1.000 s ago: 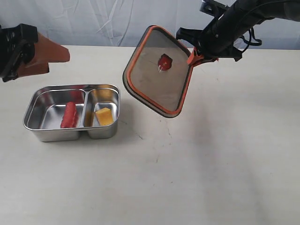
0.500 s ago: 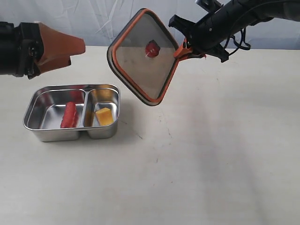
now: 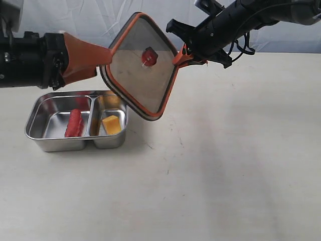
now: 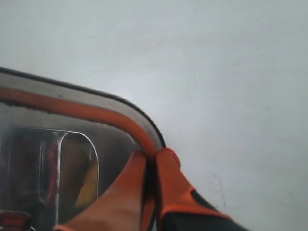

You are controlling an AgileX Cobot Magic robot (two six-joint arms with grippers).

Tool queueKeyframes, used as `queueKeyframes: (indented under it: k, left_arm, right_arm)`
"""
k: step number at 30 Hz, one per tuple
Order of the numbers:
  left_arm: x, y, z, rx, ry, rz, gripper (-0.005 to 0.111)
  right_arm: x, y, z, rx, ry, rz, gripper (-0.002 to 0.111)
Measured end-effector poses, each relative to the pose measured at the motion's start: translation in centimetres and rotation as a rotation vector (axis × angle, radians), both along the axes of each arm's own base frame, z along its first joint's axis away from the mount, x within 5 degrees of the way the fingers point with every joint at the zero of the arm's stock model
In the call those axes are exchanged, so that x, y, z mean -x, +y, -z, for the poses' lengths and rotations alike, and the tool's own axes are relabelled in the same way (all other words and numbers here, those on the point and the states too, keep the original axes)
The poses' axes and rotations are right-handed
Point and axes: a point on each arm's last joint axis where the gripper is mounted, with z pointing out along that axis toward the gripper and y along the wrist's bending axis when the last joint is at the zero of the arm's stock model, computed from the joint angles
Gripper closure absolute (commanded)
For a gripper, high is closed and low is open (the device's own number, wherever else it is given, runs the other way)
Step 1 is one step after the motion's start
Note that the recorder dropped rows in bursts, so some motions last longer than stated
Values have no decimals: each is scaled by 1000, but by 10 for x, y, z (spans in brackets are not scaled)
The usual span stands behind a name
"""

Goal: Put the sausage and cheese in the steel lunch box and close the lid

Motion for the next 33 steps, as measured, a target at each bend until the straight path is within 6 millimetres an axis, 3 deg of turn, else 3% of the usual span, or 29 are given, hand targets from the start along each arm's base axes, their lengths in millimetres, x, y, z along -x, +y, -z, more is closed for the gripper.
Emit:
queueKeyframes:
  k: [12, 22, 26, 33]
  left_arm:
    - [-3, -6, 6, -44, 0, -33, 44]
    - [-6, -3, 9, -82, 2, -71, 85]
    - [-8, -1, 10, -99, 3, -92, 107]
    - [-7, 0, 14, -144, 0, -84, 107]
  right_arm:
    - [10, 16, 0, 1, -9, -52, 109]
    - [18, 27, -6, -31, -22, -91, 109]
    - [18, 28, -10, -48, -39, -96, 109]
    - [18, 26, -18, -46, -80, -111, 109]
